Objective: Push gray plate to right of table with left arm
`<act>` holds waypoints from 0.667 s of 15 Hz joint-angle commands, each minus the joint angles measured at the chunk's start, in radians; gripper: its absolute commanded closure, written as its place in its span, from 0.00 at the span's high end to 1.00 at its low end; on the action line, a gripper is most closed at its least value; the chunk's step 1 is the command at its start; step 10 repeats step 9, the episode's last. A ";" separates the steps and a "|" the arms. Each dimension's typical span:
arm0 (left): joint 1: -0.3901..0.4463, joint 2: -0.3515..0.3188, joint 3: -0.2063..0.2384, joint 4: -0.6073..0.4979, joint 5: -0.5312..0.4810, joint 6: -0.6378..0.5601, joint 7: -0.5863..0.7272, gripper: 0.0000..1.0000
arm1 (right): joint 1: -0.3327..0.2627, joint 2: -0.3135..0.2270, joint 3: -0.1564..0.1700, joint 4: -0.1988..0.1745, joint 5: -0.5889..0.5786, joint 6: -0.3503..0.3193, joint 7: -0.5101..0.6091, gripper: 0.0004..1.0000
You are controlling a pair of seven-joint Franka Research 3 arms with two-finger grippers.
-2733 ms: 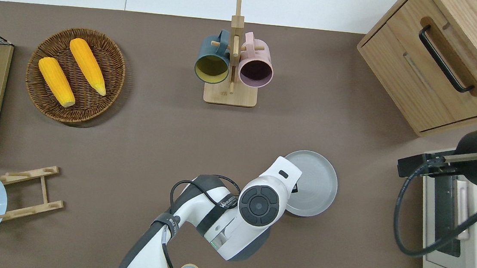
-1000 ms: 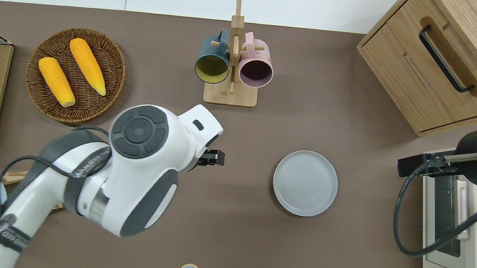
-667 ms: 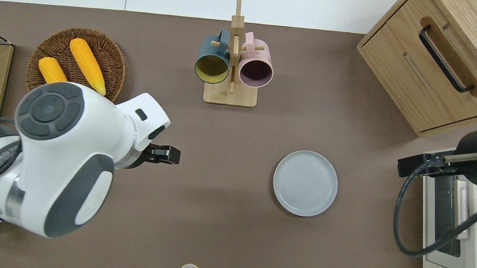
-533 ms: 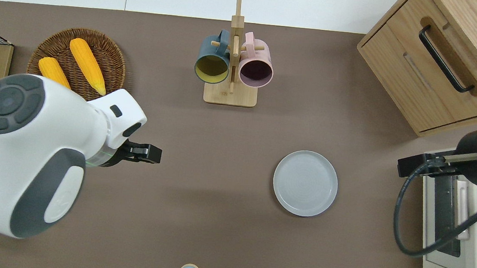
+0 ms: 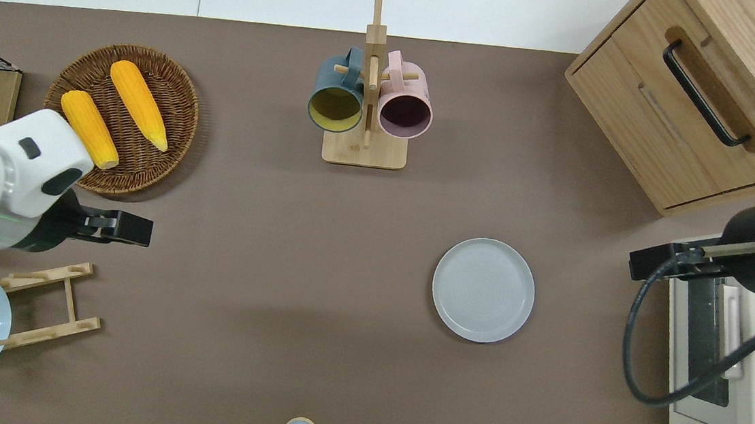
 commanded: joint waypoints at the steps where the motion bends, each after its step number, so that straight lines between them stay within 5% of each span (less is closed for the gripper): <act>1: 0.011 0.008 0.071 0.081 0.007 -0.068 0.137 0.99 | -0.011 -0.008 0.006 -0.001 0.008 -0.012 -0.003 0.98; 3: 0.005 0.008 0.078 0.082 0.084 -0.068 0.197 0.99 | -0.011 -0.008 0.006 -0.001 0.008 -0.012 -0.003 0.98; 10: 0.011 0.008 0.081 0.082 0.082 -0.068 0.194 0.99 | -0.011 -0.008 0.006 -0.001 0.008 -0.012 -0.003 0.98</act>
